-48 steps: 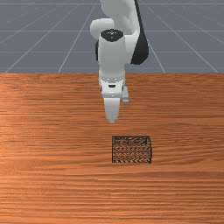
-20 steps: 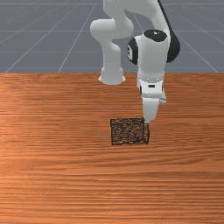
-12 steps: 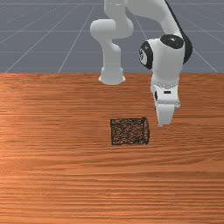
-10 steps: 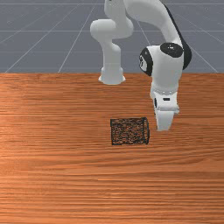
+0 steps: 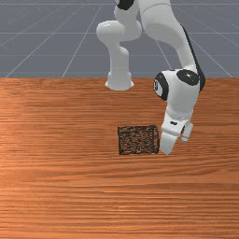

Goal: Rotate the holder till the hole upward

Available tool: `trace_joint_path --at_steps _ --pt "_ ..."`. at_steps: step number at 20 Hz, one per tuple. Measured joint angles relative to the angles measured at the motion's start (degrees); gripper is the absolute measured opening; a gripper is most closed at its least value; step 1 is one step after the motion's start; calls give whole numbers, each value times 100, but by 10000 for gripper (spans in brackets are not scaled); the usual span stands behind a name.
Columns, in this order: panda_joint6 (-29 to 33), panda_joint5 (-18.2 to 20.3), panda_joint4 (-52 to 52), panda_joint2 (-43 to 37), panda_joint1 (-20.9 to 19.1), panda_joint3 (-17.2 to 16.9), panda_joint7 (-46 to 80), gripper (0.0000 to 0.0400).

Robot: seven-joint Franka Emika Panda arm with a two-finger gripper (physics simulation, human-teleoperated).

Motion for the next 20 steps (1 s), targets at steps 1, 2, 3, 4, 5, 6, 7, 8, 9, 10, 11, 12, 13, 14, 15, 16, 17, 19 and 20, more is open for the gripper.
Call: trace_joint_path --at_steps 1,2,3,4,5,6,7,8,9,10,11,12,13,14,15,16,17,19,20 --pt "-75 -12 148 76 102 25 92 400" --pt "-150 38 306 161 240 7 427 400" --pt "-2484 -1407 2556 1336 832 -525 -695 400" --pt "-1686 -1262 1658 868 847 -336 -436 400" --pt "-1538 -1233 1524 789 875 -289 -392 400" --pt "-2183 -1458 2169 1146 1072 -483 -318 400" --pt "-2063 -1458 2025 1079 1093 -470 -260 400" --pt "-1551 -1328 1506 794 997 -341 -277 400" --pt "-2555 -1698 2444 1330 1255 -673 -235 400" --pt "-2397 -1723 2181 1197 1258 -682 -177 400" --pt "-1802 -1591 1538 839 1134 -552 -173 400" --pt "-873 -1113 835 438 731 -162 -566 400" --pt "-941 -1240 800 426 780 -268 -516 400" --pt "-1002 -1391 736 405 824 -393 -470 400" --pt "-1099 -1532 731 418 890 -507 -400 400" --pt "-1195 -1672 728 436 956 -617 -331 400" --pt "-3103 -2573 2242 1415 1573 -1389 -12 400" --pt "-2014 -2290 1151 775 1363 -1112 67 400" --pt "-2138 -2371 1221 839 1413 -1179 103 400"
